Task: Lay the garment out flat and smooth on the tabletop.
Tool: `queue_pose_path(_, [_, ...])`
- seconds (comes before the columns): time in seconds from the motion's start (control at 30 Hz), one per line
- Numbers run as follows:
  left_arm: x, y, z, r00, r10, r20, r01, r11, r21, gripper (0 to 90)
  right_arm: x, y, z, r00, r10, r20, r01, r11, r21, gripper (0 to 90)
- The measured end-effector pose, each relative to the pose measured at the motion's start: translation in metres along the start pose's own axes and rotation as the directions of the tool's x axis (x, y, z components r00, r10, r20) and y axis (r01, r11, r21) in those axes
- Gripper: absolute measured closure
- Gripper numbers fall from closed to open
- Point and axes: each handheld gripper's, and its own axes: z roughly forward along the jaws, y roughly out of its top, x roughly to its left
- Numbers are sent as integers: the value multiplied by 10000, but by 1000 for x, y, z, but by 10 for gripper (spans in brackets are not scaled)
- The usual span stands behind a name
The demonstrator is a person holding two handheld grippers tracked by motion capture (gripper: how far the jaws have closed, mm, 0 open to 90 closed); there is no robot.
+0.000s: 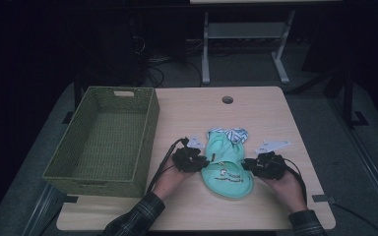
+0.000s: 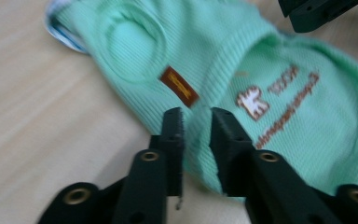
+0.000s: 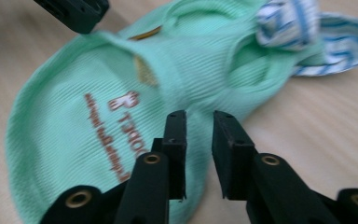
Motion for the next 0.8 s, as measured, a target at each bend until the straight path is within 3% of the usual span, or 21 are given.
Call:
queue_pose_path(0.1, [4,2,8,10000,-47,-64,48,9998,179,864,-12,5,1,9997,235,115,-233,9996,-168,789])
queue_pose_path(0.3, [2,-1,27,9998,194,-79,-187,9961,865,870,-41,19,13,9976,645,235,-635,9972,-388,789])
queue_pose_path(0.6, [4,-4,27,9998,173,69,-178,9971,743,883,-78,38,41,9882,1511,259,-1500,9878,-410,742])
queue_pose_path(0.67, [4,-4,27,9997,221,70,-226,9970,736,884,-81,41,46,9836,1803,55,-1799,9826,-460,741])
queue_pose_path(0.8, [4,-4,27,9996,261,67,-265,9971,719,889,-82,47,58,9785,2058,89,-2052,9775,-494,707])
